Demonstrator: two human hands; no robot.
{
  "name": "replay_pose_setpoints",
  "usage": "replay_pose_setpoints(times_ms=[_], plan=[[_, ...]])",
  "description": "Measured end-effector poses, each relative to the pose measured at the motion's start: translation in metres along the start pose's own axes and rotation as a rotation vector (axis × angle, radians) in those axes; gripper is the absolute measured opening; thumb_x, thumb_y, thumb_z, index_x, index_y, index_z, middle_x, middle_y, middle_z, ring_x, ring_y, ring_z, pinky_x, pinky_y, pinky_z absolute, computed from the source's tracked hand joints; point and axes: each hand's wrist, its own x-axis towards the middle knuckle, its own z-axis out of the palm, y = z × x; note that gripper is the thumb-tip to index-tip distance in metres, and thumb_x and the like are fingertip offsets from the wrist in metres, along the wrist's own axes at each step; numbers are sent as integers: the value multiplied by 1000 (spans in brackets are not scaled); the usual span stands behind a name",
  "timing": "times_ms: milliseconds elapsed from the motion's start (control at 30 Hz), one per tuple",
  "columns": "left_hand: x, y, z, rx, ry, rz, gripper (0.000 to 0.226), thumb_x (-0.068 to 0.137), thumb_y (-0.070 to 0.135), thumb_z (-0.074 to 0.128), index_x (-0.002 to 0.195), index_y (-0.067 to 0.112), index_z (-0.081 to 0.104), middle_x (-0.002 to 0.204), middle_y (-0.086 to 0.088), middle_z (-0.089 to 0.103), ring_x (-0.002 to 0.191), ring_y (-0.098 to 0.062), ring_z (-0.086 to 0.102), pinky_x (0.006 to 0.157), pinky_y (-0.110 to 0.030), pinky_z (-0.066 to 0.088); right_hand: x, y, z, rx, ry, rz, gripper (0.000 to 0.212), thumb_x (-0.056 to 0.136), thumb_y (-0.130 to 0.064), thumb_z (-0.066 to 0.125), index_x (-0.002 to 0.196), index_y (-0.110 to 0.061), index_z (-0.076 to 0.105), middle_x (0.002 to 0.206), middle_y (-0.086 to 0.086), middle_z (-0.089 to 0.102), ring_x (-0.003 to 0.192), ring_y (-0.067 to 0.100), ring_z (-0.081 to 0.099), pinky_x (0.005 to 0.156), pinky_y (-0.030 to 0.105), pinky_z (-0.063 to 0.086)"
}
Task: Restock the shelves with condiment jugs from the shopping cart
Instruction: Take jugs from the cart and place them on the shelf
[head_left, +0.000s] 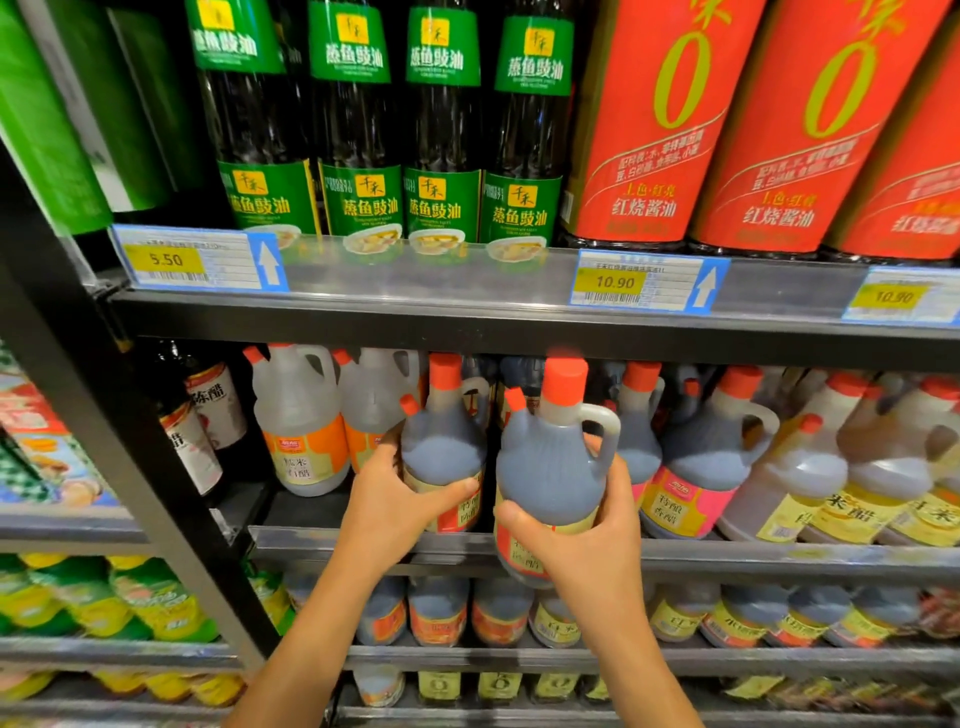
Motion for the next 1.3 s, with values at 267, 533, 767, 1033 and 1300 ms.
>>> replay_pose_setpoints(times_ms=[267,533,767,1033,1300], plan=[[-9,0,4,100,7,-2,75,52,70,79,109,27,55,110,9,67,100,-6,65,87,-39,58,15,10,21,-57,89,-55,90,56,-42,96,131,-42,47,126,-15,58,115,9,62,87,37,60],[-23,-17,-12,574,42,172,64,73,79,60,111,27,56,104,13,60,98,-11,57,80,-35,50,16,18,35,-62,186,-49,96,57,-38,98,138,-35,45,130,-15,55,123,12,55,95,31,53],[-27,-37,-16,849,47,252,66,77,89,34,95,27,50,78,13,57,78,-13,61,73,-34,43,17,26,36,-109,192,-75,89,62,-36,97,135,-39,47,131,-15,54,125,10,53,94,30,51],[-24,-42,-16,803,74,273,55,83,78,41,99,27,53,80,12,62,79,-13,62,72,-35,42,18,38,36,-228,183,-64,73,70,-44,91,130,-31,51,122,-10,58,117,14,58,93,44,54],[-26,-46,-14,772,77,248,57,84,78,39,103,26,52,78,14,59,77,-11,59,77,-36,41,15,39,30,-442,232,-175,77,73,-48,85,133,-12,53,128,1,54,122,20,53,99,39,49]])
